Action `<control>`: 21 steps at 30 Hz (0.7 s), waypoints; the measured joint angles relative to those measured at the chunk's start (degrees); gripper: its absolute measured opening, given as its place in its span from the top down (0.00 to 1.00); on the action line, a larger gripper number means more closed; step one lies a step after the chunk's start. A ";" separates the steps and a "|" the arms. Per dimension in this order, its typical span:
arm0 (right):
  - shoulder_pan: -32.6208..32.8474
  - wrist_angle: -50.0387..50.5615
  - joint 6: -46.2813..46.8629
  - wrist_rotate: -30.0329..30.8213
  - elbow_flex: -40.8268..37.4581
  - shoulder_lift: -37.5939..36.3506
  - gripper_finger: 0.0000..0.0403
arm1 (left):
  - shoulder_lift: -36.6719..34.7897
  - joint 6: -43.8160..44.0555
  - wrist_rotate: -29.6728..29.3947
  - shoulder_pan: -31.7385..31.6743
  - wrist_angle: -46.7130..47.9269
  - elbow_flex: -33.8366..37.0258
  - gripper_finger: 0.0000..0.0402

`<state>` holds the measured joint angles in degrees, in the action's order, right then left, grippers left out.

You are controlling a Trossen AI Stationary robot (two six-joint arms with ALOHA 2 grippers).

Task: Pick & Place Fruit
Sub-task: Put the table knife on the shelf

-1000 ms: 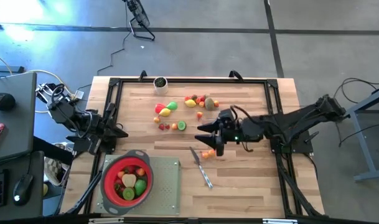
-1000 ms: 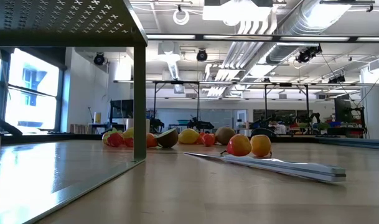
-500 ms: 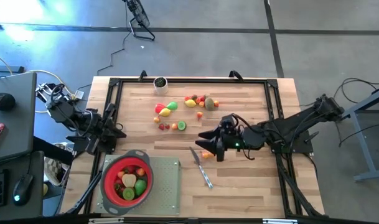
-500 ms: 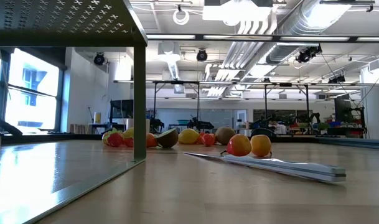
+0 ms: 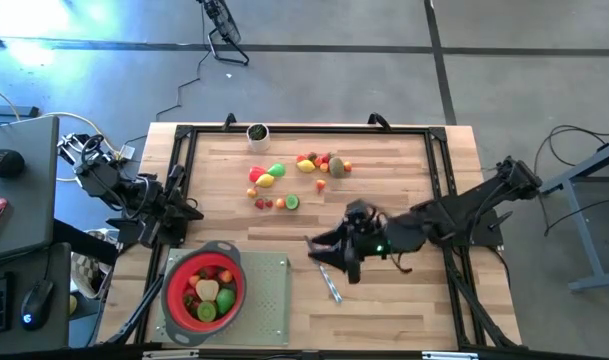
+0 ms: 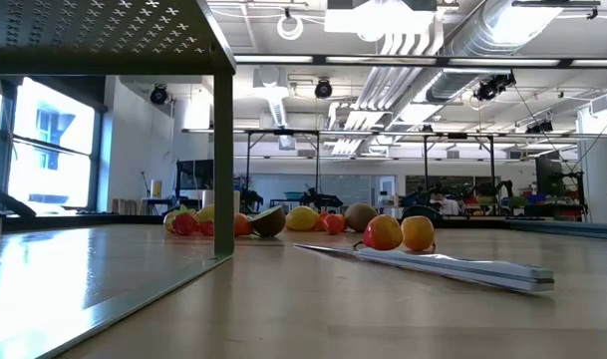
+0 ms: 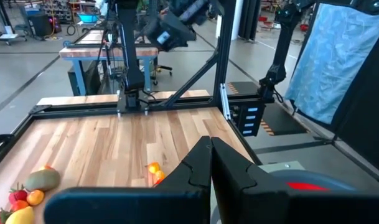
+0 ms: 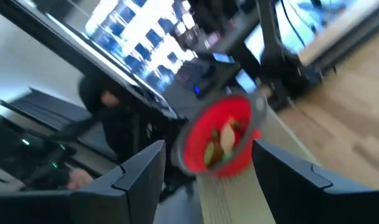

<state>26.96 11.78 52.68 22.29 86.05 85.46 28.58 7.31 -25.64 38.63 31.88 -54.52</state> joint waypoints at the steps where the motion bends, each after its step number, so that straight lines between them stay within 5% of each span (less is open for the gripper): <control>1: 0.29 1.88 1.28 -0.14 0.89 0.81 0.43 | 0.00 0.00 0.01 0.00 0.00 0.00 1.00; 9: 1.87 12.20 16.19 -3.24 2.18 6.49 0.43 | 0.00 0.02 0.03 0.00 0.00 0.00 1.00; 21: 1.93 24.86 31.66 -18.49 2.14 17.04 0.43 | -0.01 -0.99 0.06 0.02 0.00 0.00 1.00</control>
<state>28.88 36.65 84.34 3.79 88.18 102.49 28.57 6.32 -25.58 38.65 31.88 -54.52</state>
